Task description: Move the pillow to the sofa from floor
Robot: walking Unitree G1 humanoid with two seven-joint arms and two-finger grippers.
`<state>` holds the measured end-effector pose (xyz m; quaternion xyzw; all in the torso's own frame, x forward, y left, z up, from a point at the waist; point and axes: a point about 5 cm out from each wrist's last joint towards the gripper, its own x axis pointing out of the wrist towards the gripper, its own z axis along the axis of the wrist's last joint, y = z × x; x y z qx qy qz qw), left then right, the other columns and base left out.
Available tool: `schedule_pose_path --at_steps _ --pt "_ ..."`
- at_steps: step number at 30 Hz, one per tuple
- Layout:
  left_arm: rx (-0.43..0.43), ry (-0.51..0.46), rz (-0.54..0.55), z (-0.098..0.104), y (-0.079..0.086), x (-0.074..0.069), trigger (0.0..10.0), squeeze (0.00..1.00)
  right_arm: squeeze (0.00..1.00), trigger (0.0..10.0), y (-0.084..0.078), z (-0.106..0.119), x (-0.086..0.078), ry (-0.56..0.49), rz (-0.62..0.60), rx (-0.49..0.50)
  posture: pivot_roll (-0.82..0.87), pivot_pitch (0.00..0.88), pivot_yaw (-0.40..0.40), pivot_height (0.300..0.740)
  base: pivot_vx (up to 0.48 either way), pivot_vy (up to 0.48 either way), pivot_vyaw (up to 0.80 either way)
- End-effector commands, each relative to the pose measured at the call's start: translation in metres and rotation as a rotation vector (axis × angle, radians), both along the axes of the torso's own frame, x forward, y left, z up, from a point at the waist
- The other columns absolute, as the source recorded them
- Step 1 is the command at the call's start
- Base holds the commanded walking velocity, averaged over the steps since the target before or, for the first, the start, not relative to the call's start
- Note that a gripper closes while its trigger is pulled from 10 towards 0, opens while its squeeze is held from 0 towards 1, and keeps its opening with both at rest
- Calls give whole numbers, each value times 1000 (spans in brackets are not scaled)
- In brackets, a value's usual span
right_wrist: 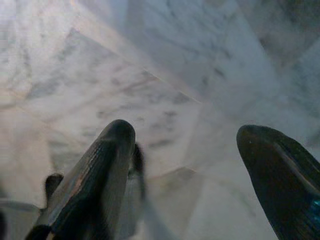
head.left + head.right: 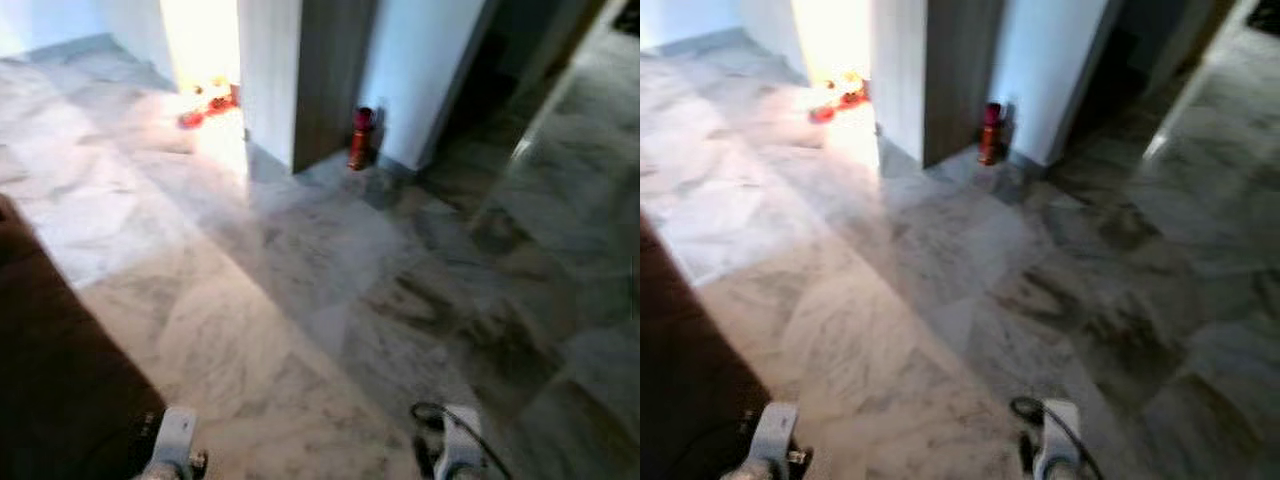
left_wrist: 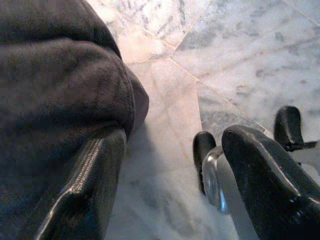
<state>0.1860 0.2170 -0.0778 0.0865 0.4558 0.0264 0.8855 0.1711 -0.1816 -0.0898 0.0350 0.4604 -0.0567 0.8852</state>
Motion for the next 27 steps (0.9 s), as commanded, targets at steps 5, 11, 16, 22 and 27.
schedule_pose_path --at_steps 5,11,16,22,27 --pt "-23 -24 -21 2 -7 5 10000 0 0 10000 -8 -4 -10 36 -24 -14 100 51 -59 740 0 0 -666" --pt "-27 -25 -25 2 -8 6 10000 0 0 10000 -8 -4 -11 35 -29 -14 101 51 -59 740 0 0 -657" --pt "-28 -27 -25 2 -8 6 10000 0 0 10000 -8 -3 -9 16 -36 -9 98 52 -58 740 0 0 -131" --pt "-19 -22 -24 2 -7 6 10000 0 0 10000 -8 -3 -9 13 -36 -4 99 56 -59 740 0 0 0" --pt "-19 -15 -22 1 -7 5 10000 0 0 10000 -8 -3 -10 16 -36 -8 99 56 -59 740 0 0 0"
